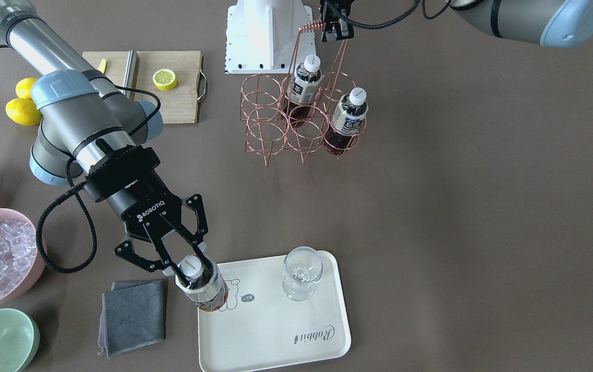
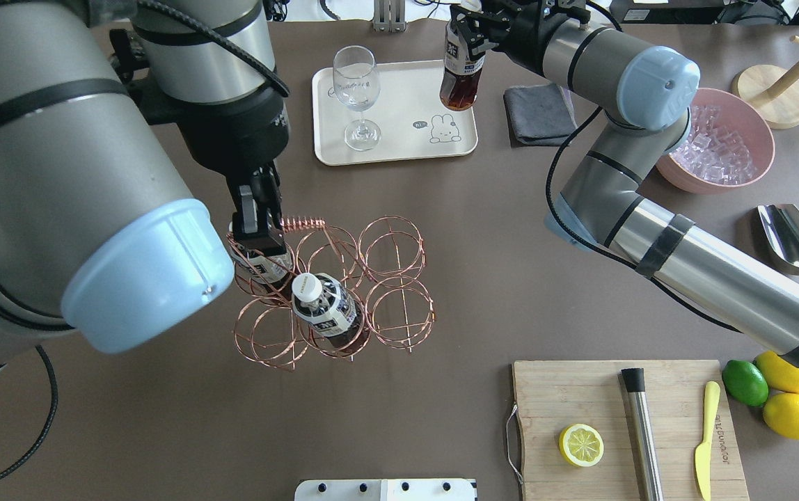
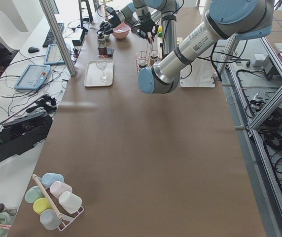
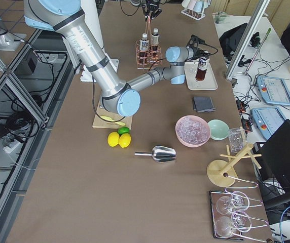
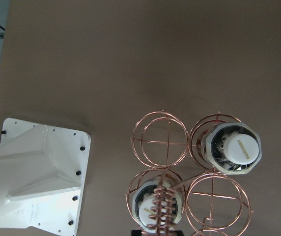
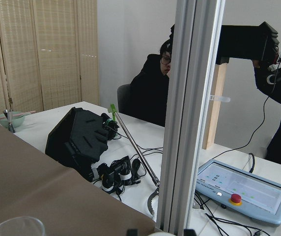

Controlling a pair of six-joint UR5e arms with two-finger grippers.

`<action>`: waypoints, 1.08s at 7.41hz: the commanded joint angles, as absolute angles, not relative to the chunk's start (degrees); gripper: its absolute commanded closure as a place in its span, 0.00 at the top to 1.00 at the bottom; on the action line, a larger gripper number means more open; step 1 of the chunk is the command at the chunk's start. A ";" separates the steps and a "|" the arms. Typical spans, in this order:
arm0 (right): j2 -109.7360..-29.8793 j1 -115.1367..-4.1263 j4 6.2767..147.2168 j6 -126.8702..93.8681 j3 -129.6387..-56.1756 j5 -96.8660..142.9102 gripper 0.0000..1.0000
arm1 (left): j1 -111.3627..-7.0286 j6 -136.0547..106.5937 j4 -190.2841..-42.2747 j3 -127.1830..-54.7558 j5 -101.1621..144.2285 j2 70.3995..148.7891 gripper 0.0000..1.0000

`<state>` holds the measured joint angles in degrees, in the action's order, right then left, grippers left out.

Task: Take tea from basket to plate

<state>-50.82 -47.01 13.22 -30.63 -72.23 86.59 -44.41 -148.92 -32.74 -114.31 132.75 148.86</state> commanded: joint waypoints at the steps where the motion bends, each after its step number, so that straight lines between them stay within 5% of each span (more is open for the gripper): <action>1: -45.20 -47.90 10.92 -35.75 -62.71 82.99 0.00 | -56.55 -127.11 -26.80 -114.77 130.62 143.75 0.00; 5: -45.61 -43.51 3.60 -37.35 -57.66 78.06 0.00 | -75.98 -93.68 -27.51 -98.40 129.82 137.21 0.00; 8: -45.79 -40.52 3.60 -37.18 -57.66 74.36 0.00 | -83.32 -88.24 -45.90 -81.54 125.26 133.33 0.00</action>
<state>-45.72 -41.99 3.63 -37.31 -57.68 76.14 -80.48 -90.32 -35.54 -91.95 127.87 134.53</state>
